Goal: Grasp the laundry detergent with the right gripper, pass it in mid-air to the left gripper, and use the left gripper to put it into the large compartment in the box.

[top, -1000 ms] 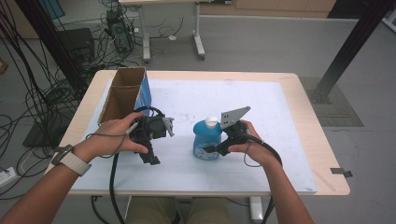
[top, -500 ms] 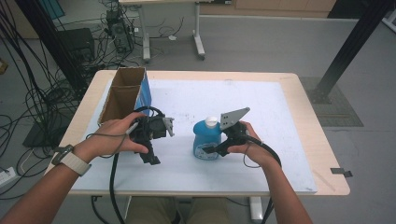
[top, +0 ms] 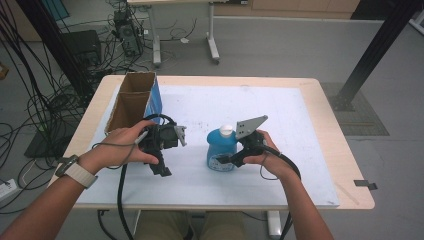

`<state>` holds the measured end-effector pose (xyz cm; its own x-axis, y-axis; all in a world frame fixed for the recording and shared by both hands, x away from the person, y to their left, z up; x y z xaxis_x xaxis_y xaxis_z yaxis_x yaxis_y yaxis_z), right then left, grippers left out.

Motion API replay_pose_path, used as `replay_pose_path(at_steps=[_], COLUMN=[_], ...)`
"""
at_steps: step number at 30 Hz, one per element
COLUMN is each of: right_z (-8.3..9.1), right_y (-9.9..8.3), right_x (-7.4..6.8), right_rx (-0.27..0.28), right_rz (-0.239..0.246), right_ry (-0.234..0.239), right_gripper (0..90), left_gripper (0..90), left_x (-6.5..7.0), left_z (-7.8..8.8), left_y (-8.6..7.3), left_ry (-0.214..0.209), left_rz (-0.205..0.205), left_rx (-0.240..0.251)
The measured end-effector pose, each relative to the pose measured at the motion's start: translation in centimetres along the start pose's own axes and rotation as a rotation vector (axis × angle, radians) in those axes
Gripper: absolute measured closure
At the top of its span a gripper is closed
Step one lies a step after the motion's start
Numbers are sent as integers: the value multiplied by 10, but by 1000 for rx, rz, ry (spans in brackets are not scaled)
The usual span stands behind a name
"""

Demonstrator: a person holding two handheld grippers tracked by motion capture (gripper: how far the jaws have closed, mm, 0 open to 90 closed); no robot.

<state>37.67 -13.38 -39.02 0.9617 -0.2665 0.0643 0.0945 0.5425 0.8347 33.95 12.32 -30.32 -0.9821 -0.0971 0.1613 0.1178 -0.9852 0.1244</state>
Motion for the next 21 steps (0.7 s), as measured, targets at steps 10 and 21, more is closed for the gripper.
replay_pose_path(at_steps=[10,21], right_z=[-2,-3], right_y=[-1,-2], right_x=[0,0], right_rx=[2,5], right_rz=[-3,-5], right_ry=[-5,-6], right_gripper=[330,337], left_gripper=[121,121], left_x=[-1,-1], left_z=[-2,-2], left_y=[-1,-1], left_ry=[-5,-6], left_rz=[-1,0], left_rx=[-4,-2])
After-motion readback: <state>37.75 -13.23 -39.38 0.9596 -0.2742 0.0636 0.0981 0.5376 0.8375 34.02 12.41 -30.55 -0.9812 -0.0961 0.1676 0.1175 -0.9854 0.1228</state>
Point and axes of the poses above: each handheld gripper's, and its own axes: z roughly backward along the jaws, y roughly out of its top, x roughly to its right, the point moved 1 cm from there along -z, roughly forward along the jaws, and after that the axes turned 8 degrees about -y, right-handed, at the moved point
